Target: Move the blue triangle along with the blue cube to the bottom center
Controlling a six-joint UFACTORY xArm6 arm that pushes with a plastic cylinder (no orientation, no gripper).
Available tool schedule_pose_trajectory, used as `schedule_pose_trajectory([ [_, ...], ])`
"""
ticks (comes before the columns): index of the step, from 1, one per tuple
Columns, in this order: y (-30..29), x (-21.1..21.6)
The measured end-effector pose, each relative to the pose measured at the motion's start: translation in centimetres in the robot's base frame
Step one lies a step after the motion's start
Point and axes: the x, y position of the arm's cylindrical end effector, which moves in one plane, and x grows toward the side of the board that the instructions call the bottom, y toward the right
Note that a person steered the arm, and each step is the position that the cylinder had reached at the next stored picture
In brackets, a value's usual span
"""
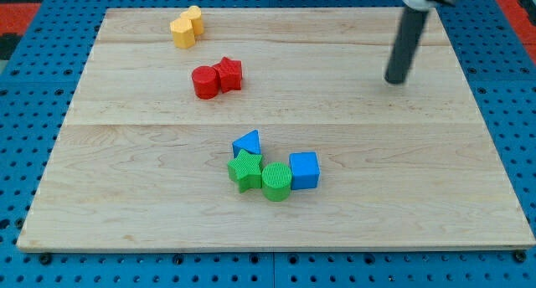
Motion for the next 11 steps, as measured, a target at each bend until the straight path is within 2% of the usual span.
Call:
schedule_pose_trajectory([
  [2,-19.4,5.1],
  [3,-24.2,4.5],
  [4,-25.8,4.8],
  [5,-26.0,6.9],
  [6,-21.5,9.3],
  [8,-18.0,10.1],
  [11,-12.2,13.5],
])
